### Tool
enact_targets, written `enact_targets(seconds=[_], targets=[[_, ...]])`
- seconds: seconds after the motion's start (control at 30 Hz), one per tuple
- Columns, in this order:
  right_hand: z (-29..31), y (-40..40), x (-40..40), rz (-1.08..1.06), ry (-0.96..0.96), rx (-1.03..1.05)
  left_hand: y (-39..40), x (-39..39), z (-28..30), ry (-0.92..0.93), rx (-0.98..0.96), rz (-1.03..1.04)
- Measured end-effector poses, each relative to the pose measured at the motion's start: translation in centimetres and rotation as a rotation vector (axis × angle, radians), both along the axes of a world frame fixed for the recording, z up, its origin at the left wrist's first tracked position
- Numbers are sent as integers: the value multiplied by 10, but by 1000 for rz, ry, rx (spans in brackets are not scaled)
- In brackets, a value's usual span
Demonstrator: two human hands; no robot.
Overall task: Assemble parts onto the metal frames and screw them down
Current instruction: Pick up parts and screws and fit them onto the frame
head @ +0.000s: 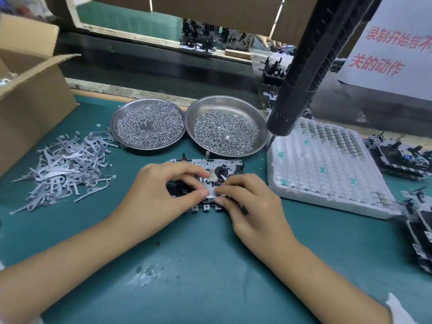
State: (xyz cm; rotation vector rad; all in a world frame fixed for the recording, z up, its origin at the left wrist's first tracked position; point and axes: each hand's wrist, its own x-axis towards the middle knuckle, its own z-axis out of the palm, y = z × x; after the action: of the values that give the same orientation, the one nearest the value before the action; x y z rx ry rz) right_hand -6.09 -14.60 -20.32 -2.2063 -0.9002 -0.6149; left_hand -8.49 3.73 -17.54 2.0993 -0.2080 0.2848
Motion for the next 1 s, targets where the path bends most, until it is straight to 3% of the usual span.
enact_targets(seconds=[0.27, 0.53, 0.7, 0.8, 0.9, 1.0], targets=[[0, 4, -2, -23, -8, -47, 2, 1, 1, 94, -22, -20], [11, -4, 2, -134, 289, 390, 3, 1, 1, 111, -36, -33], [12, -2, -1, -100, 218, 387, 5, 3, 0, 93, -72, -83], [11, -3, -1, -93, 207, 417, 11, 8, 2, -93, 46, -33], [11, -3, 0, -95, 208, 436, 31, 29, 5, -269, 235, 177], [10, -3, -1, -88, 196, 435, 53, 57, 4, -98, 539, 375]])
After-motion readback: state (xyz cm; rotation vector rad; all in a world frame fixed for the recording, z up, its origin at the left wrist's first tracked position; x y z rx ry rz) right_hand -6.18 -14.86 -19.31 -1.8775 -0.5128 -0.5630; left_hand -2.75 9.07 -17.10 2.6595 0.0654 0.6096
